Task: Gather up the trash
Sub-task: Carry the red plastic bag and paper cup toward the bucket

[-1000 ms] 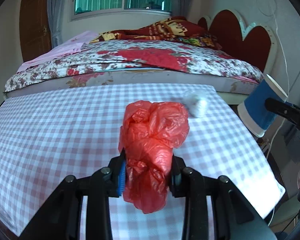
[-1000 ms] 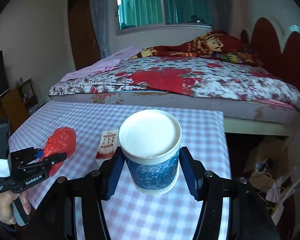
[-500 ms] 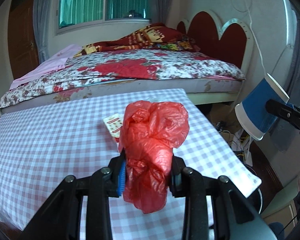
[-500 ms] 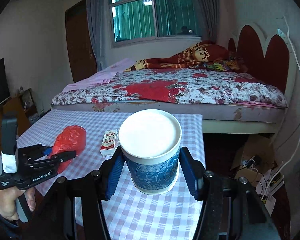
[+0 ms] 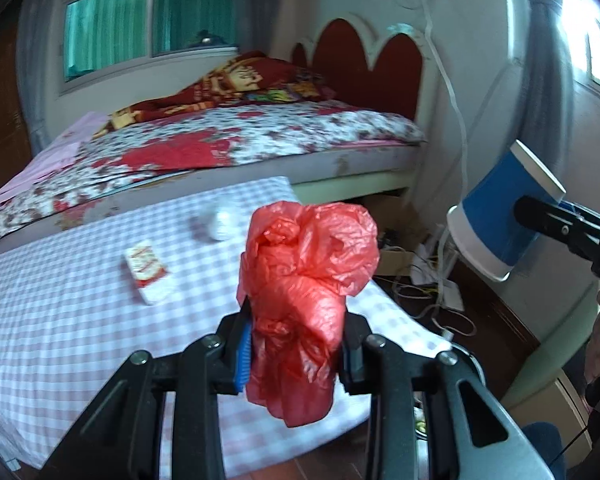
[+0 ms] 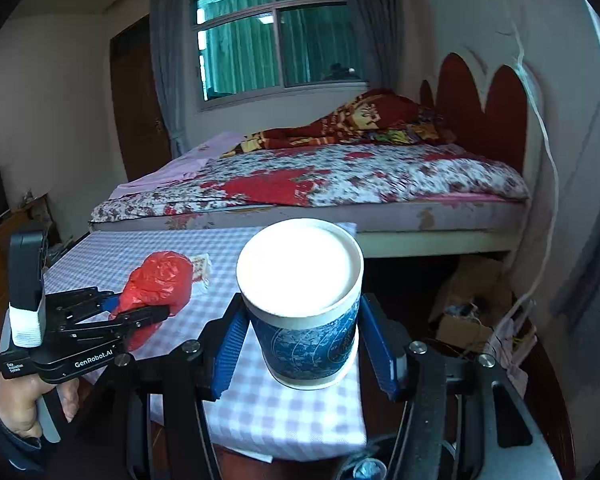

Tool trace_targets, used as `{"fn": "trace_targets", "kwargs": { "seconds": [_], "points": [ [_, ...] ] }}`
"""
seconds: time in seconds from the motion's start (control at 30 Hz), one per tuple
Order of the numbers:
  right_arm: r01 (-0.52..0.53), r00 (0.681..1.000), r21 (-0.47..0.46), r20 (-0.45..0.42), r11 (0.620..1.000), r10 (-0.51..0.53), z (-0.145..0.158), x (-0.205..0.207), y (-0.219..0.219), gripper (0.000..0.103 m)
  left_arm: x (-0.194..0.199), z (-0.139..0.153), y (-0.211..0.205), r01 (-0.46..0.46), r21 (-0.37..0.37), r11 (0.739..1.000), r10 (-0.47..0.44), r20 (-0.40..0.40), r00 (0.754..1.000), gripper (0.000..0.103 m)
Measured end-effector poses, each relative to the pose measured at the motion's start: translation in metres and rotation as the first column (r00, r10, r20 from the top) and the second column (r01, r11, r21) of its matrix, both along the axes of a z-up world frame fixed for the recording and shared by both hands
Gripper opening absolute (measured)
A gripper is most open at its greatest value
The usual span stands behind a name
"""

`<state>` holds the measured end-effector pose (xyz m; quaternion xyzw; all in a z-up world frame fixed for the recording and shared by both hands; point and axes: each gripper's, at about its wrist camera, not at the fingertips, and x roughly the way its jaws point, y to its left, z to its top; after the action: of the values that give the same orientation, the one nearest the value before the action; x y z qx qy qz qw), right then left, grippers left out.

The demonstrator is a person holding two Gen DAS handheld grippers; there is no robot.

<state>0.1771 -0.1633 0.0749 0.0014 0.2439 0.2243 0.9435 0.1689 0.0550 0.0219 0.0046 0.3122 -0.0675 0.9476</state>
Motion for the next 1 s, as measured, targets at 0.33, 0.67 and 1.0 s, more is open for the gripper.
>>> {"fn": "trace_targets", "kwargs": {
  "seconds": [0.33, 0.67, 1.0],
  "points": [
    [0.091, 0.994, -0.003, -0.067, 0.996, -0.091, -0.037, -0.030, -0.060, 0.058, -0.017, -0.026, -0.063, 0.115, -0.028, 0.993, -0.116, -0.047, 0.992, 0.034],
    [0.182, 0.971, 0.019, -0.163, 0.983, -0.177, -0.085, -0.055, -0.108, 0.058, -0.031, -0.065, -0.123, 0.224, -0.078, 0.972, -0.232, -0.120, 0.965, 0.034],
    [0.277, 0.931, 0.011, -0.250, 0.961, -0.266, -0.126, -0.074, -0.150, 0.058, -0.034, -0.101, -0.171, 0.303, -0.115, 0.946, -0.320, -0.194, 0.927, 0.034]
  ]
}}
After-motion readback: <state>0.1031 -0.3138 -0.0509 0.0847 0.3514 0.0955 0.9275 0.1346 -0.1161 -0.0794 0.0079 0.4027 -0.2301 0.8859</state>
